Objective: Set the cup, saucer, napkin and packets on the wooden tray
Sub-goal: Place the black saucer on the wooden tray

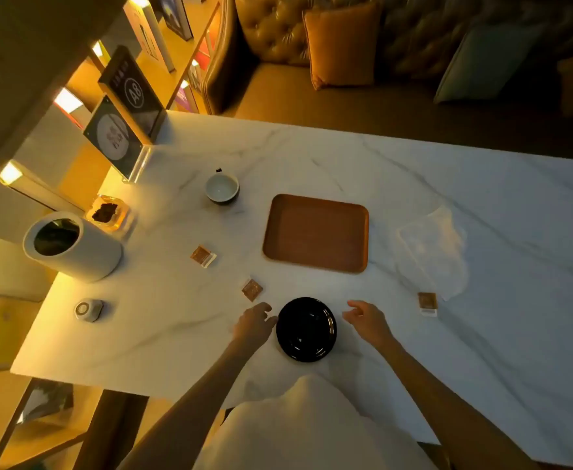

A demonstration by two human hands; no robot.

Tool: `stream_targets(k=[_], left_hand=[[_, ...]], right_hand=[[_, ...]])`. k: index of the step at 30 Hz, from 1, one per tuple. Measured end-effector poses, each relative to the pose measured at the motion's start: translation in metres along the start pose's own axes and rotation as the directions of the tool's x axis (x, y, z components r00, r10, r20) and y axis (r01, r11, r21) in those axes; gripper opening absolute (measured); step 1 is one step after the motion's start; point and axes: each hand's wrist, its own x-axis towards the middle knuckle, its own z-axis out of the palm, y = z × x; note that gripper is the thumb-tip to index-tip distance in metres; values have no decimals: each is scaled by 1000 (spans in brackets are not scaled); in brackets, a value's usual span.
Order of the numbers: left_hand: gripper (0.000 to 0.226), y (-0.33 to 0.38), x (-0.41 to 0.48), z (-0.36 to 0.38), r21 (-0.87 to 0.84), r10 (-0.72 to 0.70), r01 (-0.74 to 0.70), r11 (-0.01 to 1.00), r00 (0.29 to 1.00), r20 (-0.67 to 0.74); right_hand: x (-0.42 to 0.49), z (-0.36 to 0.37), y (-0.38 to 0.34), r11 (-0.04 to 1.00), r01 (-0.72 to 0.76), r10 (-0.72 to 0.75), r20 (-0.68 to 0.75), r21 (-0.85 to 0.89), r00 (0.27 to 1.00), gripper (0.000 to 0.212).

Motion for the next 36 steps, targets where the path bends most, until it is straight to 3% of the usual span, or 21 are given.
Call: stream_targets(k=[3,6,11,16,20,27,36], left_hand=[[43,-1,6,12,-103,-97,104,989,993,71],[46,-2,6,25,-166,-157,182,969,975,155],[35,-3,18,38,-341,-183,246,907,961,207],[34,-2,26,39,-589,-268,399,703,916,300],[40,0,30,38,-602,-302,463,650,885,355],[39,5,31,33,-562,-288,443,698,893,346],[33,19,50,-2,-612,-200,259,747,966,165]], right_hand=[[3,20,8,984,-166,168,-18,62,986,40],[0,40,16,942,-277,269,64,192,961,21],[7,56,15,871,-275,257,99,407,961,37],[14,61,24,778,-328,314,121,536,942,37],[16,61,28,704,-376,349,167,602,922,37],[20,58,26,658,-401,344,219,637,913,37],[42,35,-10,688,-300,230,195,660,954,37]])
